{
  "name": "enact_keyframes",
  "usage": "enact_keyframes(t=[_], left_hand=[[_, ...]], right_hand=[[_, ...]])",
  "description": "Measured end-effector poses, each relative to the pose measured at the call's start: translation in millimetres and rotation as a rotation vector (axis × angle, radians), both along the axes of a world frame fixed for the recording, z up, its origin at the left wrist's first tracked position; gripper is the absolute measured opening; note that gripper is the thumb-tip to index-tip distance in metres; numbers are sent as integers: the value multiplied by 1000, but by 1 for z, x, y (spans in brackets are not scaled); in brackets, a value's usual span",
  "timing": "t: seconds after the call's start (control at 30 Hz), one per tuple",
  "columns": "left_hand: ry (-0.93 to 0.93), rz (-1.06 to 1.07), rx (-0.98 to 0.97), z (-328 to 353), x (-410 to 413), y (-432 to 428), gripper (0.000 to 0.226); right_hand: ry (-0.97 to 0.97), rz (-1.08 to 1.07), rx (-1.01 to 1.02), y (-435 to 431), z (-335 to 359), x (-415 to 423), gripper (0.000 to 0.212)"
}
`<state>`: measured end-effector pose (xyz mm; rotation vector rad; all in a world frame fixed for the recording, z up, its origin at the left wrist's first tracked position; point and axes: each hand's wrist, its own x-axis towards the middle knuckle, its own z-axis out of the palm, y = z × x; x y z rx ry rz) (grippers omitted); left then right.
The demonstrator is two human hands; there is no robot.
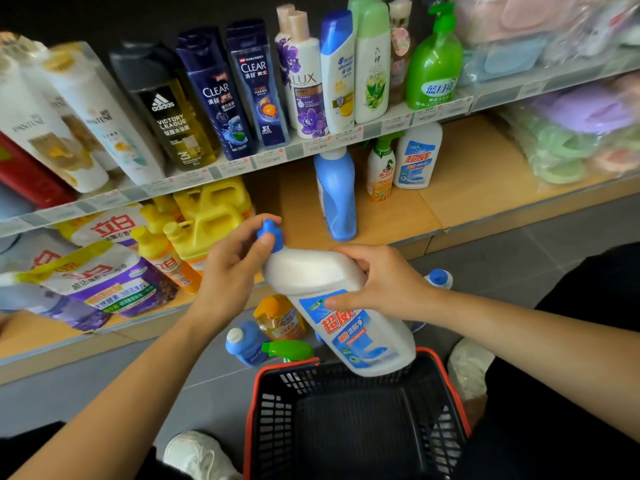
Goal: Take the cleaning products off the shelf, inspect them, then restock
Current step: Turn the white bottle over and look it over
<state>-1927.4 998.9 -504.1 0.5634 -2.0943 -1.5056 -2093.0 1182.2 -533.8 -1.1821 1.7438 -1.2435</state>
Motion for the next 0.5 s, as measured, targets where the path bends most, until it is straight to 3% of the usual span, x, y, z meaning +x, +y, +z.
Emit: enact_keyframes(t=[0.1,0.23,0.5], left_hand=[[12,-77,263,6,-1,-2,41],[82,-205,572,16,-2,3,46],[96,-130,354,19,5,-2,36]], right_hand=[[-252,118,27,1,2,-7,54],[-392,185,38,0,2,-10,56],[-369,164,22,-1,2,-12,54]])
